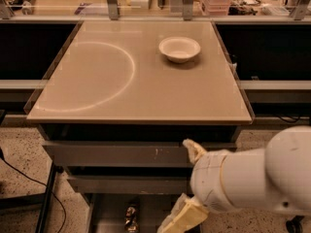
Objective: Pick orange can from bottom drawer and place on counter
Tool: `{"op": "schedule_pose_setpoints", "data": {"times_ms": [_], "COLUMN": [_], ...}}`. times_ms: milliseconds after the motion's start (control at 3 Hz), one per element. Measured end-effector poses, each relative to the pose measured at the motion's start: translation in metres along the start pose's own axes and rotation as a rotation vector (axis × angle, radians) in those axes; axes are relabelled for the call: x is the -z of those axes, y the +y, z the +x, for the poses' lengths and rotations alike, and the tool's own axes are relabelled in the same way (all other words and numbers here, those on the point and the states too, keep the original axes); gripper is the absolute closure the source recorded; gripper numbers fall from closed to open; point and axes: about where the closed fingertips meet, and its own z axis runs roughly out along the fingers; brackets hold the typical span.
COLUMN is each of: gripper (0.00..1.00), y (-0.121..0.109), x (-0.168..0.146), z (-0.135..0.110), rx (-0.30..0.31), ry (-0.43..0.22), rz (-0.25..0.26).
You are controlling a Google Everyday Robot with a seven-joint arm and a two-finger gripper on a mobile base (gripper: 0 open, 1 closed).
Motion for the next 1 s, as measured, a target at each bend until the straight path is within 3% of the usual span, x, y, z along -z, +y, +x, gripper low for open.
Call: {"op": "schedule_pose_setpoints", "data": {"times_ms": [333, 667, 1000], "gripper": [0.0, 0.0, 0.0], "y": [0.043, 0.04, 0.044], "x": [-0.092, -0.116, -0.112], "z": [0.03, 0.051, 0.05], "rx": [-0.093, -0.156, -0.153], "ry": [-0.066, -0.087, -0.08], "rz": [-0.152, -0.149, -0.133]}}
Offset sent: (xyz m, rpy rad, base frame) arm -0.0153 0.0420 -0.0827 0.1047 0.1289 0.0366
